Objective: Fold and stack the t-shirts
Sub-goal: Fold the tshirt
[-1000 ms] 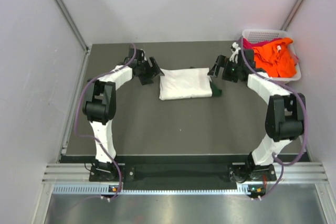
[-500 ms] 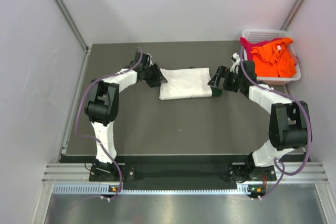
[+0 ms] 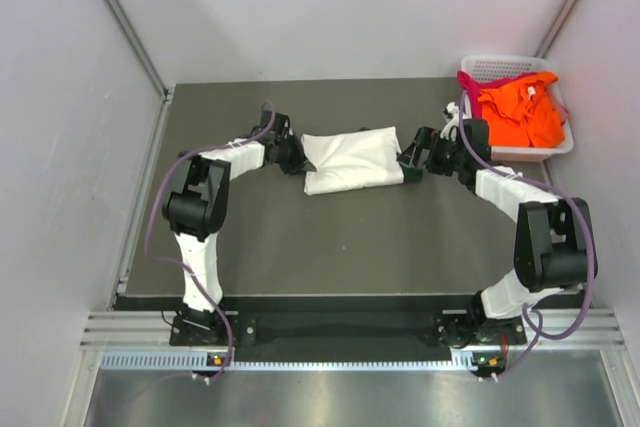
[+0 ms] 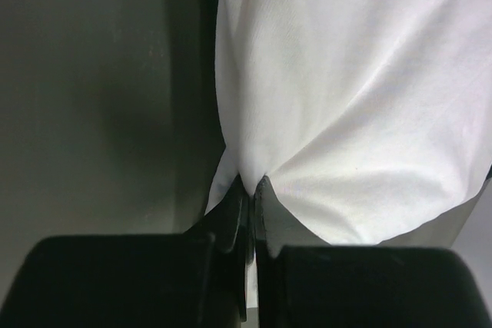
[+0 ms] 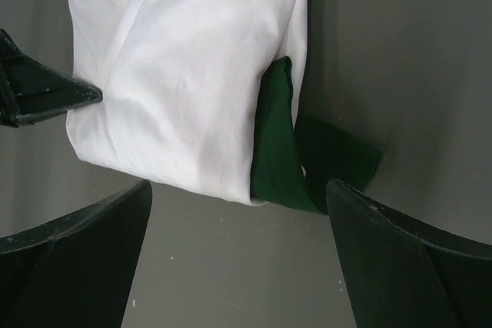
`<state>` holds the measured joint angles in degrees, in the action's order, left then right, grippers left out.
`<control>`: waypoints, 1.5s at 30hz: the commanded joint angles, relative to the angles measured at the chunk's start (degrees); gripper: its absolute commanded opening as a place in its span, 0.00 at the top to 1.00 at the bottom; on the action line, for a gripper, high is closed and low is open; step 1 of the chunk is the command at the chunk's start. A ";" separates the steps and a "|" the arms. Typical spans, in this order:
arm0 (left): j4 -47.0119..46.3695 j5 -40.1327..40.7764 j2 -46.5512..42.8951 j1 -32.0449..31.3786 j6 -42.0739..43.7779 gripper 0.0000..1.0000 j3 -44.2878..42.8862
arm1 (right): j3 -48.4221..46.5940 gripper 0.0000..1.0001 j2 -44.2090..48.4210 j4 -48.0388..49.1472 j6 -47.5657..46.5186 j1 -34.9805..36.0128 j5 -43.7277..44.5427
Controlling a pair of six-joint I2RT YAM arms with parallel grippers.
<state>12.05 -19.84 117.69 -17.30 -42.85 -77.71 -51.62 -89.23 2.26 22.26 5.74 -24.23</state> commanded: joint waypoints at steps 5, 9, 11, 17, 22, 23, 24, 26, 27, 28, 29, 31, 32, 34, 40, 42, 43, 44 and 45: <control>5.61 3.75 -5.09 5.94 6.72 1.00 4.05 | 0.99 0.05 1.60 4.06 0.24 -0.90 -1.70; 4.82 2.36 -8.52 11.84 9.53 0.88 8.10 | 1.52 0.05 2.04 4.68 0.68 -0.82 -2.14; 5.26 1.56 -8.97 12.12 10.06 0.48 8.28 | 1.61 0.05 2.04 5.64 1.11 -0.90 -2.75; 4.55 3.30 -14.83 11.67 7.96 0.29 10.39 | -1.55 0.16 0.02 5.05 2.70 1.02 -10.30; 8.59 7.70 -21.35 11.67 6.47 0.32 11.44 | -8.23 0.34 -2.87 2.74 6.03 6.56 -16.10; 9.30 8.84 -23.97 11.67 6.03 0.33 11.88 | -8.93 0.39 -3.49 3.44 8.56 8.57 -17.24; 9.56 9.46 -25.39 11.67 4.98 0.34 12.93 | -10.51 0.48 -4.97 4.41 9.81 9.72 -18.30; 8.52 9.47 -29.60 11.59 4.18 0.34 14.34 | -12.45 0.55 -6.91 4.33 12.79 12.62 -18.92; 7.38 6.59 -30.58 11.50 3.40 0.37 16.00 | -14.46 0.66 -9.10 3.89 13.76 13.41 -19.80; 6.06 4.39 -31.37 10.98 3.13 0.40 16.80 | -15.44 0.70 -10.34 3.63 14.47 14.12 -20.41; 3.70 2.02 -31.82 10.36 2.78 0.42 17.33 | -16.32 0.74 -11.48 3.28 15.52 15.34 -21.03; 3.59 -1.60 -30.86 7.65 2.51 0.45 16.63 | -17.99 0.82 -14.30 1.96 16.06 16.23 -21.56; 3.85 -2.22 -29.03 6.67 2.42 0.46 16.02 | -18.26 0.85 -15.09 1.70 16.58 16.32 -21.21; 2.89 -3.19 -26.91 3.78 2.16 0.48 15.05 | -18.52 0.86 -17.02 0.47 16.76 16.67 -20.16; -2.20 -3.63 -18.73 -0.19 0.31 0.51 13.99 | -20.45 0.96 -22.38 -2.09 16.41 17.55 -14.10; -2.39 -3.20 -15.31 -0.02 0.22 0.51 13.21 | -20.81 0.98 -24.14 -4.02 16.50 17.29 -12.95; -2.04 -3.11 -13.12 0.86 0.40 0.52 13.11 | -20.81 0.99 -24.58 -4.02 16.15 16.85 -12.78; -2.47 -3.71 -12.14 1.56 0.40 0.52 13.29 | -20.63 0.99 -25.02 -4.37 15.89 16.68 -12.60; -3.00 -4.42 -11.44 2.35 -0.12 0.54 14.25 | -20.37 0.99 -25.72 -4.46 15.80 16.15 -12.68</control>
<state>12.62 -23.07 104.36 -17.15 -41.95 -62.41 -69.89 -113.86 -0.49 37.78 22.44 -38.59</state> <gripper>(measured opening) 0.470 0.016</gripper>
